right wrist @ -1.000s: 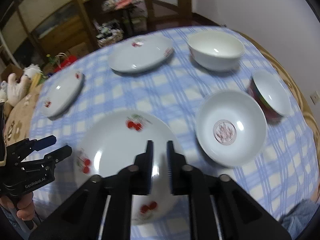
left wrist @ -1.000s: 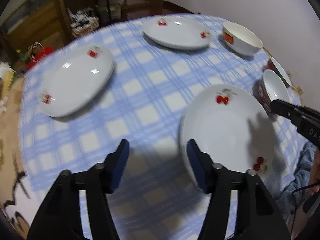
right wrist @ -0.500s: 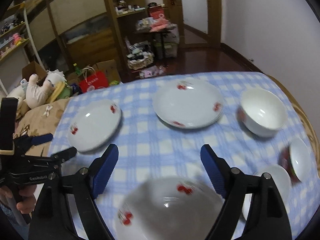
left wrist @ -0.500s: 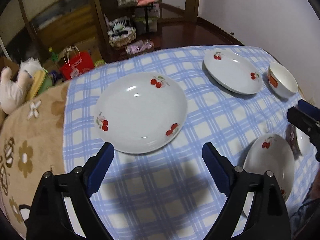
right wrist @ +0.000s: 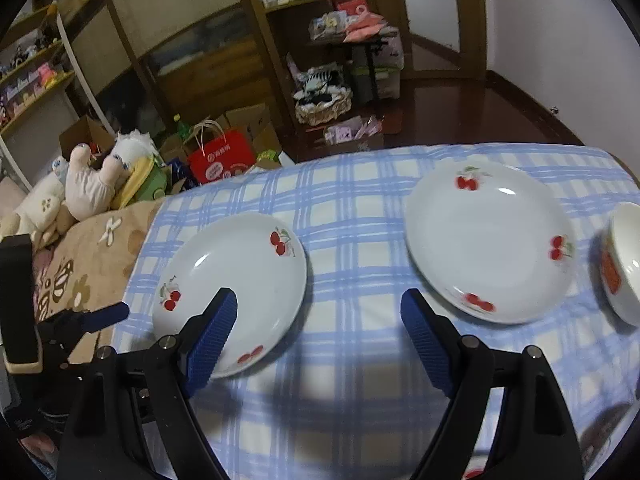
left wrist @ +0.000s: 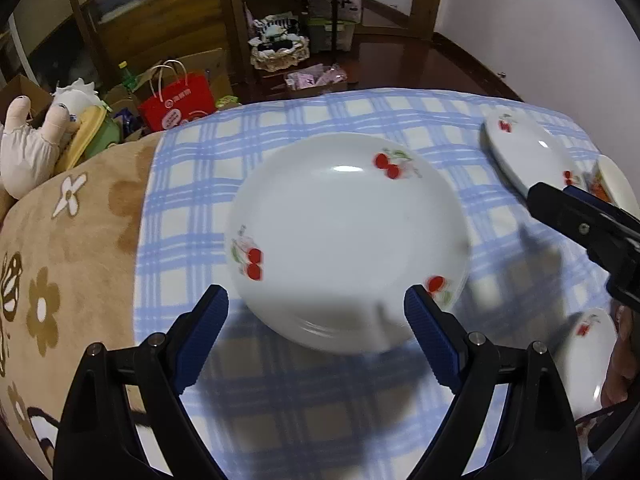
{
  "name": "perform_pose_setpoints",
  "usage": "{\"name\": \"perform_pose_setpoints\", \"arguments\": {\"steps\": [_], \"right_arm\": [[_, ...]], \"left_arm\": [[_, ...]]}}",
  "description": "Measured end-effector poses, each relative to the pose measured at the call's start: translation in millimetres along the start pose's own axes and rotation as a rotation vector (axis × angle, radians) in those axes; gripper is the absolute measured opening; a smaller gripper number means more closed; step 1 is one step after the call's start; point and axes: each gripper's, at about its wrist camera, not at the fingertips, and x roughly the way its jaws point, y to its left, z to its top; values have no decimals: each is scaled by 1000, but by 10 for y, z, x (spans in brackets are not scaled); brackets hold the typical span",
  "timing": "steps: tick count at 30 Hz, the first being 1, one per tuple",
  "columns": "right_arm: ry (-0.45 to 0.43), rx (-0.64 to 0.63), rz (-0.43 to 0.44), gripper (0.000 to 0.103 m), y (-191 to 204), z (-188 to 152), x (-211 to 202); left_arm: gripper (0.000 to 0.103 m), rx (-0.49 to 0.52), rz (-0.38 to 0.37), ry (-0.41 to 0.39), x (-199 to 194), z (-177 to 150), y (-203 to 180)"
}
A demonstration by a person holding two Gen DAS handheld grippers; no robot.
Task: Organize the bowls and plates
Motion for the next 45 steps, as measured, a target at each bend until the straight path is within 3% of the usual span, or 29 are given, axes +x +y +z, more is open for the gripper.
{"name": "perform_pose_setpoints", "arguments": {"steps": [7, 18, 22, 24, 26, 29, 31, 32, 33, 34, 42, 45], "right_arm": [[50, -6, 2, 88, 42, 77, 379], [123, -33, -12, 80, 118, 115, 724], [139, -37, -15, 71, 145, 104, 800], [138, -28, -19, 71, 144, 98, 827], [137, -19, -2, 67, 143, 91, 836], [158, -12, 7, 44, 138, 83, 871], [176, -2, 22, 34, 128, 76, 899], [185, 3, 27, 23, 123, 70, 909], [191, 3, 28, 13, 120, 62, 916], [196, 1, 26, 11, 119, 56, 921], [203, -12, 46, 11, 104, 40, 917], [216, 8, 50, 10, 85, 32, 893]], "left_arm": [[89, -17, 38, 4, 139, 36, 148], [89, -148, 44, 33, 318, 46, 450], [86, -187, 44, 60, 411, 16, 528], [70, -201, 33, 78, 462, -7, 543], [64, -199, 49, 80, 491, -23, 534], [32, -210, 103, 29, 440, -37, 527], [24, -242, 58, 4, 421, -39, 547], [18, -257, 23, 12, 446, -46, 553], [17, -270, 20, 17, 471, -53, 560], [17, -283, 20, 13, 489, -64, 567], [14, -364, -73, -4, 506, -80, 740], [14, -327, -78, 1, 493, -64, 738]]}}
